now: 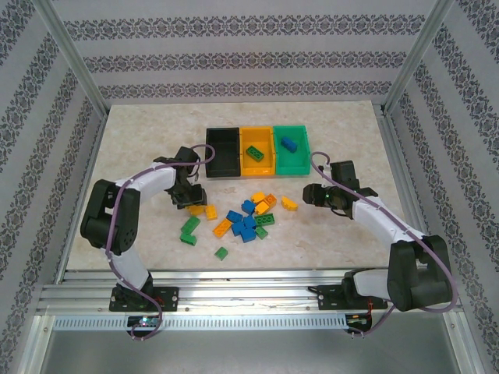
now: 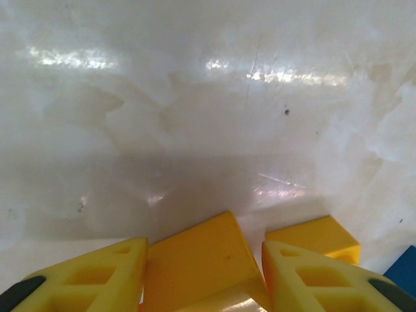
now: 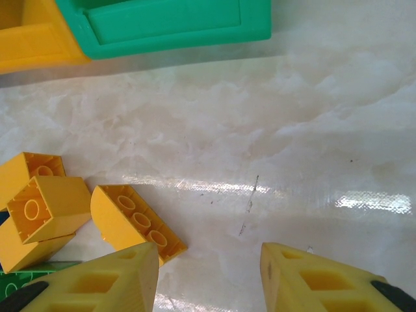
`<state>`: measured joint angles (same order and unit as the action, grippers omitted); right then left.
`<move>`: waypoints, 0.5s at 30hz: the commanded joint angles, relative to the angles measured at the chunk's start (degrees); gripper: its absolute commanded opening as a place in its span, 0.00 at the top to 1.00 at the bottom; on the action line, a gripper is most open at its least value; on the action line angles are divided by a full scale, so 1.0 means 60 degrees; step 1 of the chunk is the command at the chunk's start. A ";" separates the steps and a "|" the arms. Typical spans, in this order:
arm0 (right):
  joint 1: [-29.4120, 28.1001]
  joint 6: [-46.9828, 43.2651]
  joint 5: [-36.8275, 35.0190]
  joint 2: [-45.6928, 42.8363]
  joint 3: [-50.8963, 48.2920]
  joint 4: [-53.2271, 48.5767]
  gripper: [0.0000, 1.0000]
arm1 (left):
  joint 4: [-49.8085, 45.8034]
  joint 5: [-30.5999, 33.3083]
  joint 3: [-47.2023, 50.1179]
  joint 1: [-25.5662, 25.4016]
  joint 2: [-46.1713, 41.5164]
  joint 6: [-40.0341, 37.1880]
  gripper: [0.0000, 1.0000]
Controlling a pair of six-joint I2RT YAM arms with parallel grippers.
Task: Sort the legos into containers by color
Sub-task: Pick up the lego from the center of the table, then place the lego in the container.
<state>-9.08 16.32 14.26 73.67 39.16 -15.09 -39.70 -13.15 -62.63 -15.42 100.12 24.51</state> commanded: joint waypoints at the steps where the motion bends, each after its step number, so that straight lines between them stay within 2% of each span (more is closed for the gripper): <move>1: 0.0116 -0.0053 0.0025 0.0080 -0.0139 0.0235 0.54 | -0.0257 0.0205 0.0192 -0.0116 -0.0524 -0.0027 0.60; 4: 0.0122 -0.0053 0.0022 0.0056 -0.0139 0.0228 0.54 | -0.0160 0.0190 0.0138 -0.0117 -0.0832 -0.0036 0.66; 8: 0.0122 -0.0017 0.0027 -0.0030 -0.0154 0.0206 0.54 | -0.0076 0.0144 -0.0234 -0.0125 -0.1112 -0.0156 0.66; 15: 0.0122 0.0191 0.0278 -0.0294 -0.0240 0.0226 0.54 | -0.0594 0.0243 -0.2635 -0.0124 -0.0217 -0.0783 0.65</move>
<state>-9.08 16.43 14.52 73.52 38.83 -14.31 -40.97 -12.75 -72.36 -15.42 96.25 22.83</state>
